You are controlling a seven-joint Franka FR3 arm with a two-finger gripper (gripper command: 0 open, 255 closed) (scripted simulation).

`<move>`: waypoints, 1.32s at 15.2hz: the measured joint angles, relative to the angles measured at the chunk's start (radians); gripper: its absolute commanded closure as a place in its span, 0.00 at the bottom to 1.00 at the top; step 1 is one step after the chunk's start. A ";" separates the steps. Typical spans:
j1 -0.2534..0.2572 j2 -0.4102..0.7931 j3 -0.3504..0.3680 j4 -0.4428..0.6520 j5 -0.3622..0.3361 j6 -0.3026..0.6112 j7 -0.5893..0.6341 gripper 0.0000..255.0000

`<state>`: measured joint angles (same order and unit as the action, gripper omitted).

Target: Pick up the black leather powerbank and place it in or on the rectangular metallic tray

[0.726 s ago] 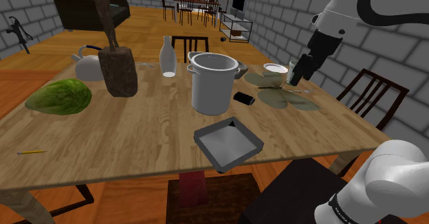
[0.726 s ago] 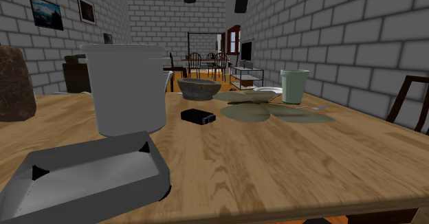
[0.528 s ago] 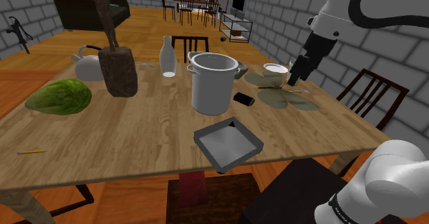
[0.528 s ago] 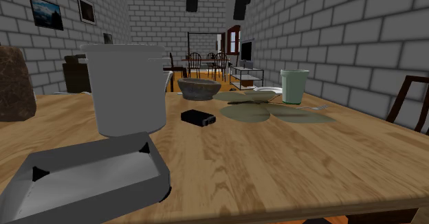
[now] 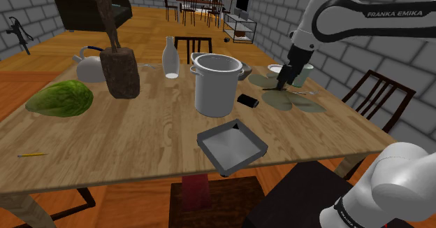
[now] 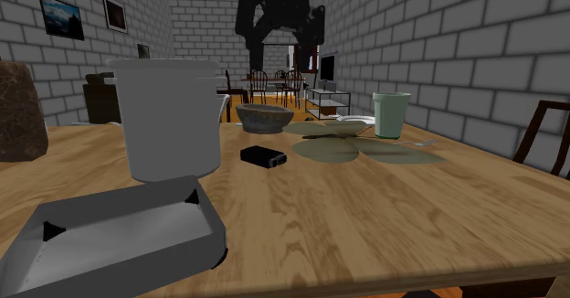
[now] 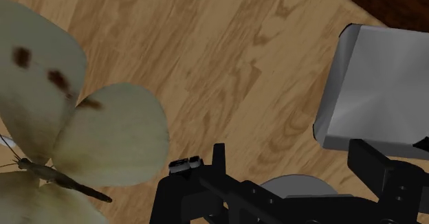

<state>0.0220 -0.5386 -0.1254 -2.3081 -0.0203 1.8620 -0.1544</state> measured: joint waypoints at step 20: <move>-0.019 0.789 -0.119 0.458 0.134 0.227 -0.400 0.00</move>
<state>0.0029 0.2505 -0.2441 -1.8501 0.1135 2.0887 -0.5541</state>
